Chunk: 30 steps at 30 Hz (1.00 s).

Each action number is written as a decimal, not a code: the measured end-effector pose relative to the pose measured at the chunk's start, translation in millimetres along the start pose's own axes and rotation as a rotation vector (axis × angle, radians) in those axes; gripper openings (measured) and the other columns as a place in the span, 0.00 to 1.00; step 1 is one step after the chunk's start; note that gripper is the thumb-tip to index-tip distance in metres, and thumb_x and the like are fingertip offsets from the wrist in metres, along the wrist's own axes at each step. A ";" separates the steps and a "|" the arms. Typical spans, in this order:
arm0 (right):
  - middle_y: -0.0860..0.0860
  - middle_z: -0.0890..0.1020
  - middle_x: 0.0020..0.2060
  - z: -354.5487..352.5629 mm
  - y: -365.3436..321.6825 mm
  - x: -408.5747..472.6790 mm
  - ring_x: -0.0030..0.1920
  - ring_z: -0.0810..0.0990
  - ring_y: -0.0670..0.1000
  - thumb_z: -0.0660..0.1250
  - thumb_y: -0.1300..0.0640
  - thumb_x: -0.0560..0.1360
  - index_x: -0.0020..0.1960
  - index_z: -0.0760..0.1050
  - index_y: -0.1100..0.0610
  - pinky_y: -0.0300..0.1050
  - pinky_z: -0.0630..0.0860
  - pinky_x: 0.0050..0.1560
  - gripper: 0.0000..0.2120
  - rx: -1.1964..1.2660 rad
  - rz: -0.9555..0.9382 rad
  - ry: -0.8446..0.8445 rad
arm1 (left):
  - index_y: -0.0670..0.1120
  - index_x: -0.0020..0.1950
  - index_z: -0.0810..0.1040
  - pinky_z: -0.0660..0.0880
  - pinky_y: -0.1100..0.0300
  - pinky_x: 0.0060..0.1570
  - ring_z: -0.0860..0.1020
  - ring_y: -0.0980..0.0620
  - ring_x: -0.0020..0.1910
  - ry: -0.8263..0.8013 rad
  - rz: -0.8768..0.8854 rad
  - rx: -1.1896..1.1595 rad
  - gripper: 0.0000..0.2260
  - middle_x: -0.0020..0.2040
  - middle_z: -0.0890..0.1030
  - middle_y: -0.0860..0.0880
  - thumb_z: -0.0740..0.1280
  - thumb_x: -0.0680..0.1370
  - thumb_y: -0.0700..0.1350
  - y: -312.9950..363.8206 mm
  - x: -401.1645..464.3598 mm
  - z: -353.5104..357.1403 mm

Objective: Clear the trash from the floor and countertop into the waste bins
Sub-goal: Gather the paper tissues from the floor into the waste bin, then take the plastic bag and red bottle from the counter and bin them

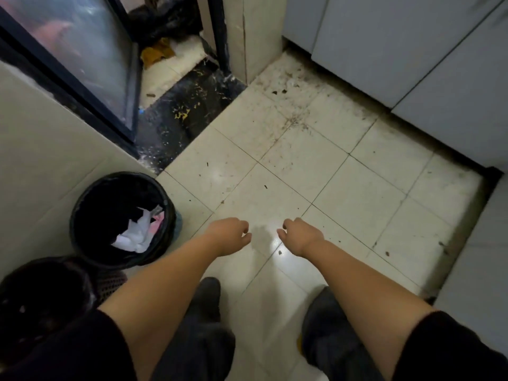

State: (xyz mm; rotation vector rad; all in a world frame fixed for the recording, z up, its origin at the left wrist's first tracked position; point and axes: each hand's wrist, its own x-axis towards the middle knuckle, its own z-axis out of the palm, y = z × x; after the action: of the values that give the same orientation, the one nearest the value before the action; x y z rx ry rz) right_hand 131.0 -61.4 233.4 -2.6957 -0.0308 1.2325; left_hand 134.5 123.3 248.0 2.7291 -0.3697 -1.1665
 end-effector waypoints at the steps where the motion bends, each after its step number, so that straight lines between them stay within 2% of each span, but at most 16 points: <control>1: 0.57 0.71 0.65 -13.9 -8.9 -23.6 0.61 0.75 0.59 0.48 0.47 0.82 0.69 0.66 0.58 0.52 0.73 0.57 0.22 0.016 0.004 0.004 | 0.46 0.64 0.73 0.75 0.52 0.52 0.78 0.45 0.53 0.008 0.007 -0.002 0.19 0.58 0.78 0.45 0.54 0.80 0.54 4.6 -20.3 -17.4; 5: 0.58 0.71 0.65 -61.8 -45.5 -122.5 0.62 0.75 0.59 0.49 0.48 0.82 0.69 0.65 0.58 0.53 0.73 0.57 0.21 0.078 0.051 0.035 | 0.44 0.59 0.75 0.72 0.54 0.47 0.78 0.44 0.51 0.007 0.060 -0.019 0.20 0.53 0.79 0.43 0.52 0.80 0.55 30.6 -104.0 -78.3; 10: 0.58 0.72 0.65 -92.0 -84.9 -224.0 0.62 0.75 0.59 0.50 0.47 0.82 0.69 0.66 0.58 0.53 0.73 0.57 0.21 0.270 0.168 0.173 | 0.43 0.52 0.76 0.69 0.55 0.42 0.74 0.46 0.43 0.044 0.273 0.042 0.22 0.49 0.80 0.43 0.50 0.80 0.58 62.2 -196.4 -137.2; 14: 0.58 0.72 0.66 -95.3 -92.9 -292.9 0.63 0.74 0.59 0.51 0.46 0.82 0.69 0.66 0.56 0.53 0.73 0.59 0.21 0.462 0.266 0.317 | 0.44 0.48 0.76 0.68 0.56 0.44 0.76 0.44 0.46 0.008 0.385 0.015 0.20 0.50 0.81 0.42 0.51 0.80 0.57 75.6 -237.1 -169.8; 17: 0.59 0.72 0.65 -89.6 -73.0 -346.1 0.64 0.74 0.59 0.51 0.47 0.82 0.68 0.66 0.57 0.53 0.73 0.60 0.21 0.567 0.387 0.412 | 0.45 0.47 0.76 0.67 0.55 0.45 0.76 0.42 0.50 -0.005 0.473 0.091 0.20 0.52 0.81 0.41 0.52 0.80 0.57 101.9 -257.2 -182.6; 22: 0.62 0.72 0.65 -52.1 -21.6 -437.7 0.64 0.73 0.61 0.52 0.48 0.82 0.68 0.66 0.60 0.52 0.72 0.62 0.21 0.681 0.574 0.519 | 0.46 0.43 0.73 0.72 0.53 0.50 0.78 0.42 0.52 -0.013 0.632 0.190 0.18 0.52 0.82 0.41 0.52 0.80 0.56 180.8 -292.7 -164.3; 25: 0.63 0.73 0.64 -20.0 6.9 -495.2 0.63 0.73 0.63 0.53 0.49 0.81 0.67 0.68 0.60 0.53 0.71 0.63 0.20 0.745 0.689 0.583 | 0.43 0.47 0.76 0.71 0.54 0.48 0.78 0.42 0.52 -0.027 0.738 0.242 0.20 0.52 0.82 0.41 0.52 0.81 0.55 239.1 -319.9 -134.7; 30: 0.62 0.75 0.62 44.1 48.9 -594.0 0.62 0.74 0.62 0.53 0.49 0.81 0.62 0.71 0.61 0.53 0.72 0.60 0.19 0.819 0.824 0.671 | 0.42 0.50 0.78 0.73 0.53 0.52 0.78 0.41 0.53 -0.061 0.910 0.323 0.21 0.52 0.82 0.41 0.52 0.80 0.56 337.0 -382.1 -71.3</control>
State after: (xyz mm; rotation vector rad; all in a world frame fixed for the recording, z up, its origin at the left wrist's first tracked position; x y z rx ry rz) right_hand -295.0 -157.5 641.5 -2.1925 1.4160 0.2183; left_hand -124.4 -88.6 638.7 2.2335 -1.6923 -0.9473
